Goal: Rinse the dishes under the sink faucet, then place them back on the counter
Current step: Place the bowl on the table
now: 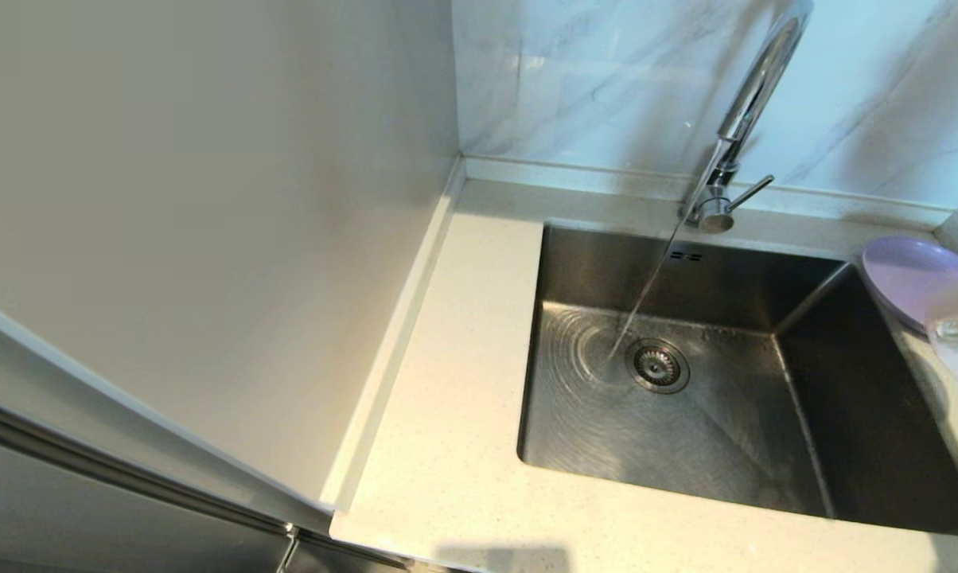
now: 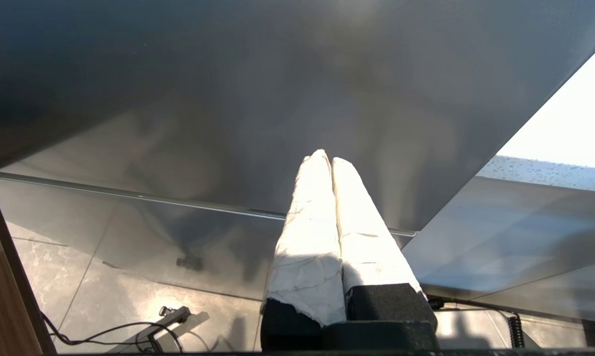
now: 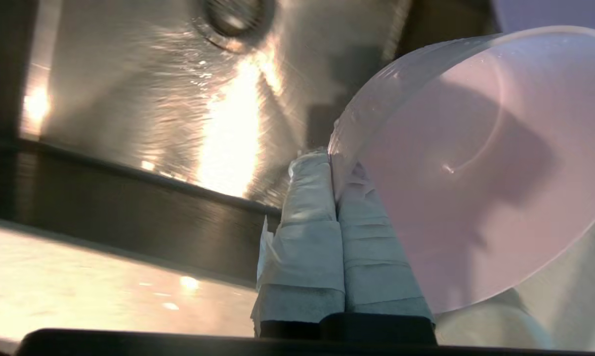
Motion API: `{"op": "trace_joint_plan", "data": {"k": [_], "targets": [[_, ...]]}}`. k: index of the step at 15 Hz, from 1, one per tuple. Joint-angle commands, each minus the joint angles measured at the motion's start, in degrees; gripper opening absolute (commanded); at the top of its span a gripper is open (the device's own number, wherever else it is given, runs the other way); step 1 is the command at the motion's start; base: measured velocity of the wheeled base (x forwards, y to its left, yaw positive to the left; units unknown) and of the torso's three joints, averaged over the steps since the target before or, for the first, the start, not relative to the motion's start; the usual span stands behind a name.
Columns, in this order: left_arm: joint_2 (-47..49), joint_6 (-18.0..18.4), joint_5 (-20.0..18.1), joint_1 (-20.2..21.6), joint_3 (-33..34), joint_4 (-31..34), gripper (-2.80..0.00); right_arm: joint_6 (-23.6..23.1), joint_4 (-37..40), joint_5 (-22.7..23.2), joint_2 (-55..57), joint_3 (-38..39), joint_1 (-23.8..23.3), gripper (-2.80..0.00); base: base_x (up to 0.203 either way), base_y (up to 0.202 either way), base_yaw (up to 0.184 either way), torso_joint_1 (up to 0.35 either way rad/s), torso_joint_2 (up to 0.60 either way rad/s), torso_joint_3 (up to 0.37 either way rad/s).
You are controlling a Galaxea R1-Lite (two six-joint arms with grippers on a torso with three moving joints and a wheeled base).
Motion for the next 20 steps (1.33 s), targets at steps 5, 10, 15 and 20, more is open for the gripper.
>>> {"op": "trace_joint_plan", "data": {"k": [5,10,15,20], "targets": [[0.0,0.0,-0.1,0.0,0.0,0.0,-2.8,-5.1,0.2,-10.7,6.9,3.2,-2.4,-2.8,0.0,0.0,0.0,0.0,0.0,0.0],[0.0,0.0,-0.1,0.0,0.0,0.0,-2.8,-5.1,-5.4,-10.8,15.1,2.1,-6.8,-2.8,0.0,0.0,0.0,0.0,0.0,0.0],[0.0,0.0,0.0,0.0,0.0,0.0,-2.8,-5.9,-8.0,-10.7,20.3,0.1,-12.2,-2.8,0.0,0.0,0.0,0.0,0.0,0.0],[0.0,0.0,0.0,0.0,0.0,0.0,-2.8,-7.0,-8.1,-10.6,21.9,-1.2,-14.5,-2.8,0.0,0.0,0.0,0.0,0.0,0.0]]}}
